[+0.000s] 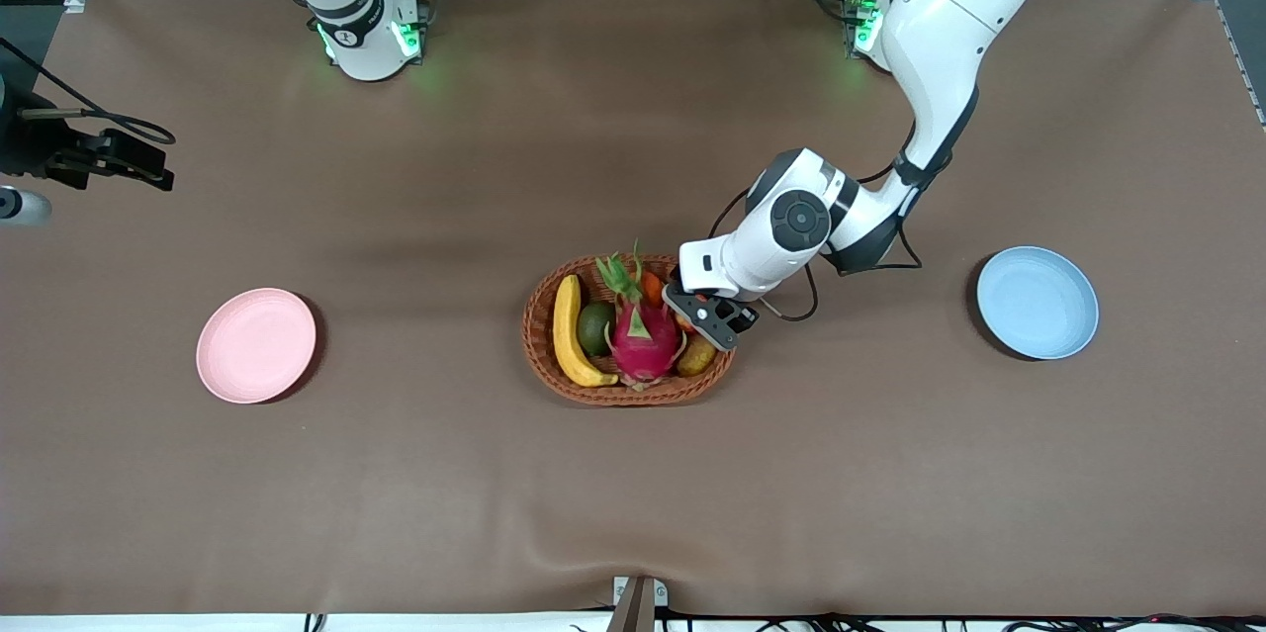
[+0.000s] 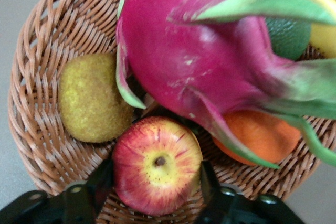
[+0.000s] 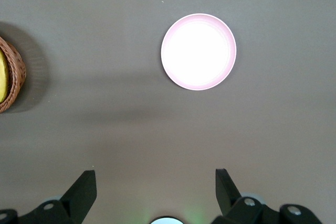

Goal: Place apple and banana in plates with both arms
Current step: 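Lower the left gripper and close it on the red apple, then lift the apple with the left gripper while the right gripper reaches out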

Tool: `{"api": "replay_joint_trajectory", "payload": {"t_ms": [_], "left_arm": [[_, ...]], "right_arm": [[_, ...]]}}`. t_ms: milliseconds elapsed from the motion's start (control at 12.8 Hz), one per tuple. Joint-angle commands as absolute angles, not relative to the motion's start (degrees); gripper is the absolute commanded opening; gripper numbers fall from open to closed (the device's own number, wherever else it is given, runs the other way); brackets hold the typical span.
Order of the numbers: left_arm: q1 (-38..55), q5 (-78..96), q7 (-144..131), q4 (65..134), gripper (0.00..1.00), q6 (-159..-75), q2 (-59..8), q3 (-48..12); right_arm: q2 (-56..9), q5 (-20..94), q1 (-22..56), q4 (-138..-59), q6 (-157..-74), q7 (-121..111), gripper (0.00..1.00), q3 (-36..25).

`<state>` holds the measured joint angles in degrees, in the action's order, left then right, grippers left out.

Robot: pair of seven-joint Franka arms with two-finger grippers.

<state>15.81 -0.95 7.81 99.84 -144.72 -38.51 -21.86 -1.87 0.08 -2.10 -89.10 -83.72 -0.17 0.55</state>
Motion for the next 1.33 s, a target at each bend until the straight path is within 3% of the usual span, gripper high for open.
{"api": "replay_joint_trajectory", "payload": {"t_ms": [0,156,468,780,1249], "left_arm": [[16.4,-2.5,7.6,99.1,0.53,-145.3,-38.9,-20.8],[16.3,-2.5,6.9,99.1,0.41,-144.9,-38.0,-20.9],[15.9,-1.8,2.5,99.0,0.41,-134.8,-31.1,-22.2],[14.6,-1.7,0.5,99.1,0.41,-129.7,-26.7,-22.2],[4.0,-2.0,-0.2,101.3,0.41,-124.0,-21.7,-22.2]], "right_arm": [[-3.1,2.8,-1.7,-87.8,-83.3,0.2,1.0,0.4],[-3.9,3.4,-1.1,-87.9,-83.4,0.2,1.0,0.5],[-5.7,5.7,1.0,-88.1,-84.2,0.1,1.0,0.5],[-8.4,5.8,5.4,-89.0,-87.7,0.3,1.0,0.4],[-13.8,8.1,11.4,-89.2,-94.5,1.8,1.0,0.4]]}}
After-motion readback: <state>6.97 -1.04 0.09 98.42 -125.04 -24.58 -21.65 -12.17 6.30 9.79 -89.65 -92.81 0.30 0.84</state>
